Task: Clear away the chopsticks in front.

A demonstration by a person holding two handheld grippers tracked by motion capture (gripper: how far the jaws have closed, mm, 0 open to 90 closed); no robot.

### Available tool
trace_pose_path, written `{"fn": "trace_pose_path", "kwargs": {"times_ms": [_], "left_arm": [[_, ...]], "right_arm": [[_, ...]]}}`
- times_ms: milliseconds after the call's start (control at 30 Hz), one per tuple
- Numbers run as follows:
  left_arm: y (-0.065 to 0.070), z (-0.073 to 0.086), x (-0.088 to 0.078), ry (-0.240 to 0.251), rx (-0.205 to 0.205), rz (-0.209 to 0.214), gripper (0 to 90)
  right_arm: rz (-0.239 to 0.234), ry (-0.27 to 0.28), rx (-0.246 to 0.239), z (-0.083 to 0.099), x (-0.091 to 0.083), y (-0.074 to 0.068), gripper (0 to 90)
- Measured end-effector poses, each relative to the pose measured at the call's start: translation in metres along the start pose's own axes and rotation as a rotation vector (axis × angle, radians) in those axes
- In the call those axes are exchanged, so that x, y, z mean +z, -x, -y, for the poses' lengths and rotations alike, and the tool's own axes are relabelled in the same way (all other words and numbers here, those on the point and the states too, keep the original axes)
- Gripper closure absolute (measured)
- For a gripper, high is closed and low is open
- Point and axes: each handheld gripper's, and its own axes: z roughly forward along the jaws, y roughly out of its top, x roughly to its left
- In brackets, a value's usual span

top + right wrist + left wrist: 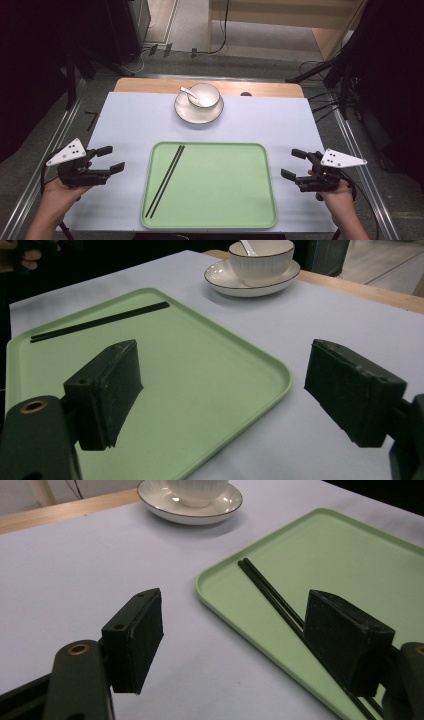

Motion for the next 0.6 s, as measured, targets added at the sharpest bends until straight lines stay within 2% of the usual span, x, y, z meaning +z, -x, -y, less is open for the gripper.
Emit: {"fn": "trace_pose_path", "kwargs": {"times_ms": [233, 600], "left_arm": [[-0.0005, 0.0004, -0.0024, 0.01, 0.002, 0.013, 23.8], [-0.0003, 0.0005, -0.0022, 0.006, 0.002, 0.011, 23.5]], "right_arm": [[0.003, 0.0, -0.002, 0.0002, -0.0006, 0.0, 15.3], [0.002, -0.001, -0.002, 0.0002, -0.0005, 0.0003, 15.3]]}}
